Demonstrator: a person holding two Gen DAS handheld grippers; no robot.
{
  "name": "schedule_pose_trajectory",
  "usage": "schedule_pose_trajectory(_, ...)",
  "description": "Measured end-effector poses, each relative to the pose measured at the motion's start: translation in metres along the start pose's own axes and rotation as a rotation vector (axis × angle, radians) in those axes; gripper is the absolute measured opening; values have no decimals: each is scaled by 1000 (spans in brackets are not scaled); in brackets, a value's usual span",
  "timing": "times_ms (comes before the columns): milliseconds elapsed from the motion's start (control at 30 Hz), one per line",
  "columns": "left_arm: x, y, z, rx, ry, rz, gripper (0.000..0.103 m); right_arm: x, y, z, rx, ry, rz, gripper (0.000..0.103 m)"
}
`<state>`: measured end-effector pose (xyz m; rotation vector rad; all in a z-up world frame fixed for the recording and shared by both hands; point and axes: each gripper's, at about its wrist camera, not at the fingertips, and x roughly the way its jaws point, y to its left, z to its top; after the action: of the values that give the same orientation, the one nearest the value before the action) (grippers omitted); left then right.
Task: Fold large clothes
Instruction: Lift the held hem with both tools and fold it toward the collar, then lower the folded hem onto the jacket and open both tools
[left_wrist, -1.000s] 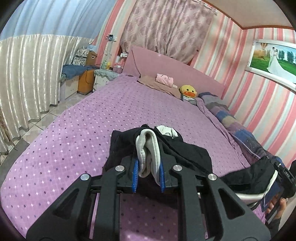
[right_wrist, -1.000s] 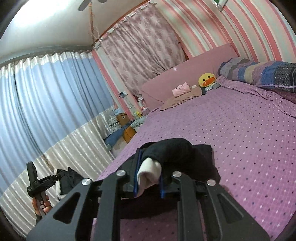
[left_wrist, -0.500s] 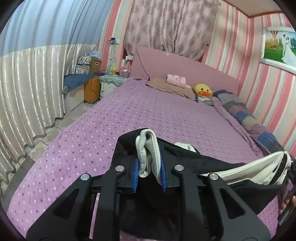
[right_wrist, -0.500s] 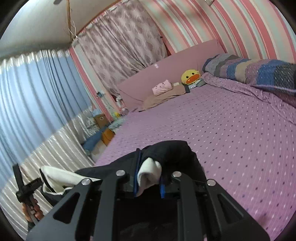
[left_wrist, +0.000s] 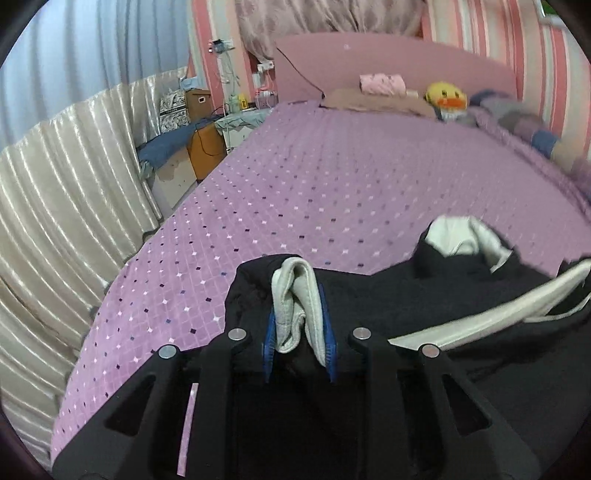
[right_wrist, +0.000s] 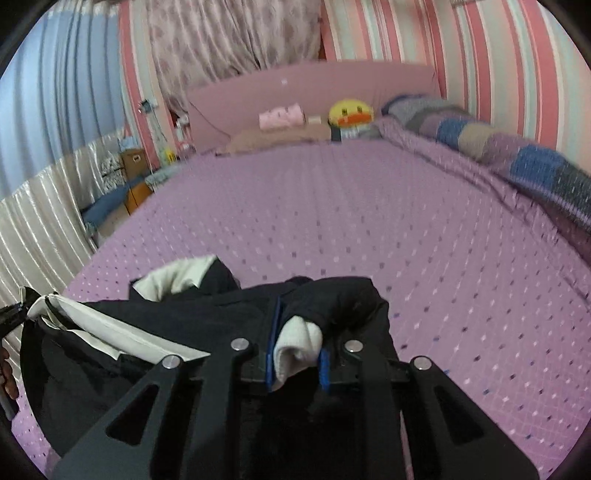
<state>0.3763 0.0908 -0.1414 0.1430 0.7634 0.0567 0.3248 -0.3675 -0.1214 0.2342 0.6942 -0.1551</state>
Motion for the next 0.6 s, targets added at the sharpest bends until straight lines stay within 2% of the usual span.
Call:
schedule_pose_trajectory(100,13,-9,5,22,16,9,22,13,1,1,-9,27,-11,18)
schedule_pose_trajectory(267,21,-16,3,1,43,0,26,22,1,-3,-11,82,-3,19)
schedule_pose_trajectory(367,12,-14,-1,-6,43,-10,32,14,-6,-2,23,100,25,23)
schedule_pose_trajectory(400,7,-13,-2,-2,41,-14,40,10,-8,-1,34,104,36,25)
schedule_pose_trajectory(467,0,-15,-4,13,36,8,60,3,-10,1,67,124,71,37)
schedule_pose_trajectory(500,-5,-15,-4,17,32,27,79,-2,-13,1,91,134,107,43)
schedule_pose_trajectory(533,-14,-14,-5,17,14,47,93,-10,-16,2,115,132,142,66)
schedule_pose_trajectory(567,-22,-11,-4,14,-2,46,97,-19,-18,1,133,119,162,82)
schedule_pose_trajectory(600,-32,-7,-4,8,-16,30,100,-25,-21,1,145,107,177,87)
